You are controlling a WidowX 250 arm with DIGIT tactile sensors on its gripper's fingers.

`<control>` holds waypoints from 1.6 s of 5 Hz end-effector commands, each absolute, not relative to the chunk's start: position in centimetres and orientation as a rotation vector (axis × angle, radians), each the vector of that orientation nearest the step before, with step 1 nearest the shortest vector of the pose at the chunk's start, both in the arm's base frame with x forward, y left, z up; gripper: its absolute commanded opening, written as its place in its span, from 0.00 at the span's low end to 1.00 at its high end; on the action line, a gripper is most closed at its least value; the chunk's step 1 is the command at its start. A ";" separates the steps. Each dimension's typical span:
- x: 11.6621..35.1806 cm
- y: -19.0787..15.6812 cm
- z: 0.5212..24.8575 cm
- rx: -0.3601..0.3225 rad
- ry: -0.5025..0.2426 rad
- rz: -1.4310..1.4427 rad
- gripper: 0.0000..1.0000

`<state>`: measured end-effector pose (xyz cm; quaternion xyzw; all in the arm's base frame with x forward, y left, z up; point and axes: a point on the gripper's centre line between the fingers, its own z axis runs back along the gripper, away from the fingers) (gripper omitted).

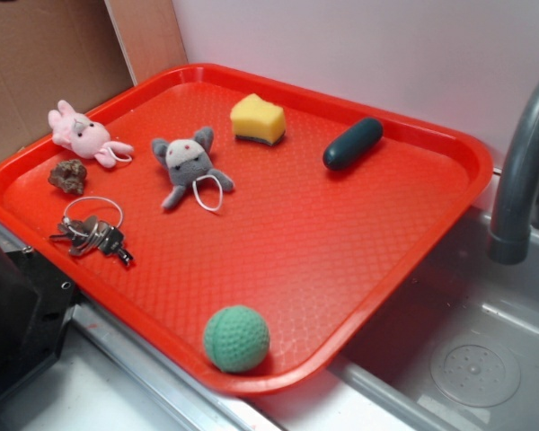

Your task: Grab the green sponge.

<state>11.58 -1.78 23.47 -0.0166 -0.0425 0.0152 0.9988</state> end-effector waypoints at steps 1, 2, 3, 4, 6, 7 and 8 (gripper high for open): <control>11.6 -1.8 23.5 -0.033 -0.085 0.030 1.00; 14.9 -0.1 20.4 0.028 -0.091 0.278 1.00; 18.7 1.5 18.4 0.001 -0.203 0.528 1.00; 19.5 3.3 16.8 -0.107 -0.197 0.759 1.00; 19.5 3.3 16.8 -0.107 -0.197 0.759 1.00; 19.5 3.3 16.8 -0.107 -0.197 0.759 1.00; 23.1 4.1 14.6 -0.038 -0.265 0.854 1.00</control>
